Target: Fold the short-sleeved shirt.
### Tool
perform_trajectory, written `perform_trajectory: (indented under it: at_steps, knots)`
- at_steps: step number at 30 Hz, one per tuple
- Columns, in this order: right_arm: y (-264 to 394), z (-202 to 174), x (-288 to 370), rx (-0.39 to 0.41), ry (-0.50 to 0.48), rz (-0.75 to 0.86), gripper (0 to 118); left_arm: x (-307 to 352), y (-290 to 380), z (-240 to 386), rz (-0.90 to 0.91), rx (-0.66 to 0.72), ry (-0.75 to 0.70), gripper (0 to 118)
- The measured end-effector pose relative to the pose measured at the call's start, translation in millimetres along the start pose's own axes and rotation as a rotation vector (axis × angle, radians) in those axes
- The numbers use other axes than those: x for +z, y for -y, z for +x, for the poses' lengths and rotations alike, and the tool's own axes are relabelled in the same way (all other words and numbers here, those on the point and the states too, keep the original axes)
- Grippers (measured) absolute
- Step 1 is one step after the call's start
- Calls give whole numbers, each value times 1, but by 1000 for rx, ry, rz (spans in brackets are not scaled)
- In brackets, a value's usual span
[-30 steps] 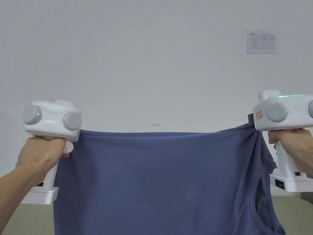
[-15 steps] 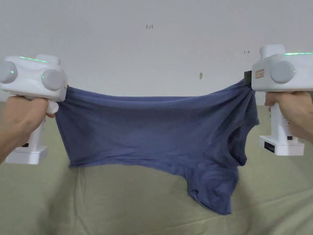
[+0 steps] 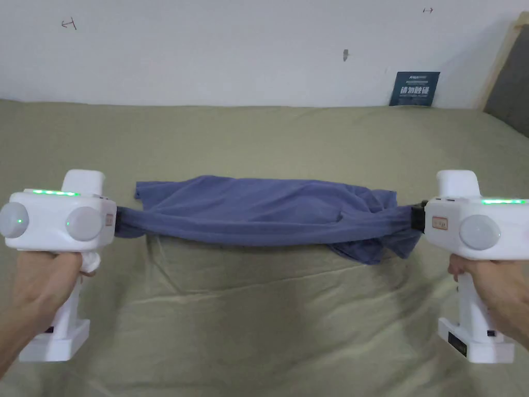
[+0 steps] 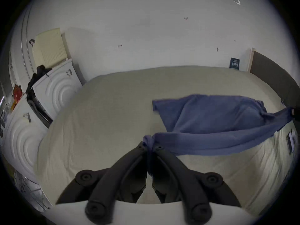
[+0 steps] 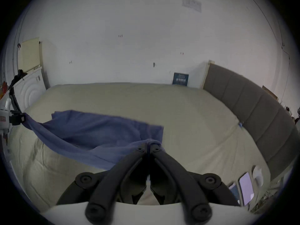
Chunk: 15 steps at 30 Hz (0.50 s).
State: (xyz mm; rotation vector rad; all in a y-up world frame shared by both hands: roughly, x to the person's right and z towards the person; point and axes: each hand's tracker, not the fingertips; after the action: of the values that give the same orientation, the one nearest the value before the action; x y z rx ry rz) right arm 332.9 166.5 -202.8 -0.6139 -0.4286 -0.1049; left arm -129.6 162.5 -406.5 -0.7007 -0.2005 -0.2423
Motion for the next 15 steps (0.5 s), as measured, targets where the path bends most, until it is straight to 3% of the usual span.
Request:
perform_trajectory:
  at_steps: [9, 15]
  knots:
    - [97, 26, 59, -65, -35, -71, 1, 59, 81, -24, -40, 13, 50, 4]
    - [144, 34, 111, -63, -55, -85, 1, 107, 137, -31, -56, -16, 84, 4]
